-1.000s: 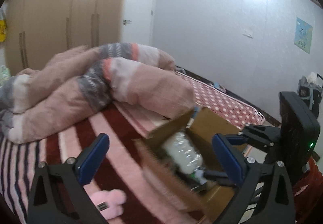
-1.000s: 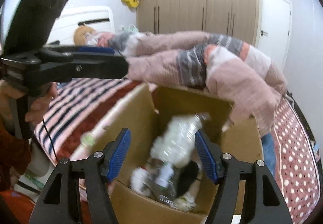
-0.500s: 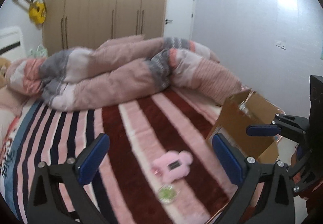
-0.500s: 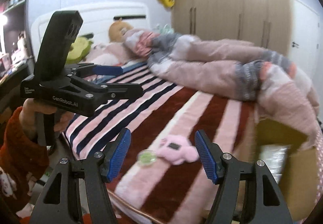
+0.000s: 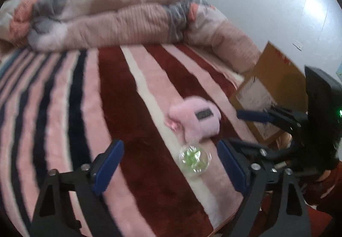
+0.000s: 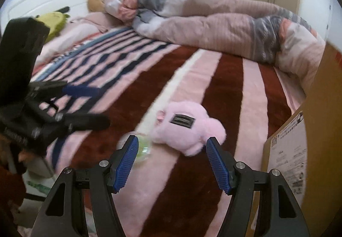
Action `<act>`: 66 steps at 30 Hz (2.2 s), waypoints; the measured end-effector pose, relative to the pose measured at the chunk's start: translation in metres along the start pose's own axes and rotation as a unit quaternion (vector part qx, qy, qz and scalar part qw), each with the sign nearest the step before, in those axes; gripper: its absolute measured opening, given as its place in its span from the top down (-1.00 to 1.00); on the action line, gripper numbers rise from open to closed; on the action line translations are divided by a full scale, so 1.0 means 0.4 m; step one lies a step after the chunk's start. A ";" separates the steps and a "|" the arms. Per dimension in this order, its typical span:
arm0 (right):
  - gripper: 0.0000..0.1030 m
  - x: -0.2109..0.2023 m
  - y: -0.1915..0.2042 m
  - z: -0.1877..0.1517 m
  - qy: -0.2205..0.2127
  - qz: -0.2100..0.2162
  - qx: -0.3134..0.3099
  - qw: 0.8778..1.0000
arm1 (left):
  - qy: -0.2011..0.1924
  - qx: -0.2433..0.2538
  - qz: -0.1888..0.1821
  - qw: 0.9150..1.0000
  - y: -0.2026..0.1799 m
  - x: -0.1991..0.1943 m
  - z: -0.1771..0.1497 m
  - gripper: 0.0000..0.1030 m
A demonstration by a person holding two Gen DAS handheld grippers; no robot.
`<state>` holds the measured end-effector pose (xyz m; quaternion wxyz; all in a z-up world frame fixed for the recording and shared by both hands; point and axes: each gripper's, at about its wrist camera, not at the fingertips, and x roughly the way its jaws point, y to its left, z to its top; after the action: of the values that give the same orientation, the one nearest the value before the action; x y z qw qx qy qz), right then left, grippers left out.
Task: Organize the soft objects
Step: 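Move both tools back over the pink plush and green container, then grasp the pink plush with the right tool while the left tool grasps the green container, then carry the pink plush over the box while the left tool lifts the container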
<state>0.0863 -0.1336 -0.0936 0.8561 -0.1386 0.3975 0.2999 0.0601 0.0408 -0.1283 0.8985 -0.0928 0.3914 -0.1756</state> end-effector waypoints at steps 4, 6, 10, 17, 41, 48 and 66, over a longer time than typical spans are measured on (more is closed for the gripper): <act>-0.22 0.046 -0.027 -0.007 0.009 -0.025 0.008 1.000 | 0.028 -0.007 -0.031 0.999 0.003 0.066 -0.023 -0.36; -0.23 0.055 -0.036 -0.008 0.009 -0.039 0.009 0.999 | 0.045 -0.004 -0.046 0.998 -0.003 0.104 -0.035 -0.24; -0.30 0.065 -0.056 -0.003 0.005 -0.056 0.015 0.998 | 0.049 0.023 -0.054 0.997 -0.025 0.123 -0.045 -0.22; -0.30 0.081 -0.074 0.018 0.000 -0.022 0.039 0.999 | 0.054 0.035 -0.063 0.996 -0.046 0.122 -0.061 0.30; 0.36 0.127 -0.037 0.030 -0.013 -0.041 0.002 0.999 | 0.012 -0.003 0.018 1.000 0.048 0.002 -0.022 0.30; 0.40 -0.007 0.005 0.057 -0.048 0.009 0.003 0.999 | -0.027 0.005 0.028 0.999 0.013 -0.089 0.027 0.30; 0.40 -0.468 -0.187 0.097 -0.168 -0.019 0.043 0.985 | -0.115 0.108 -0.027 0.987 -0.369 -0.244 0.276 0.79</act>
<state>0.0616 -0.2492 0.0742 0.9212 -0.0568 0.2582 0.2855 0.0438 -0.0541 0.0566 0.9374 -0.0250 0.2611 -0.2292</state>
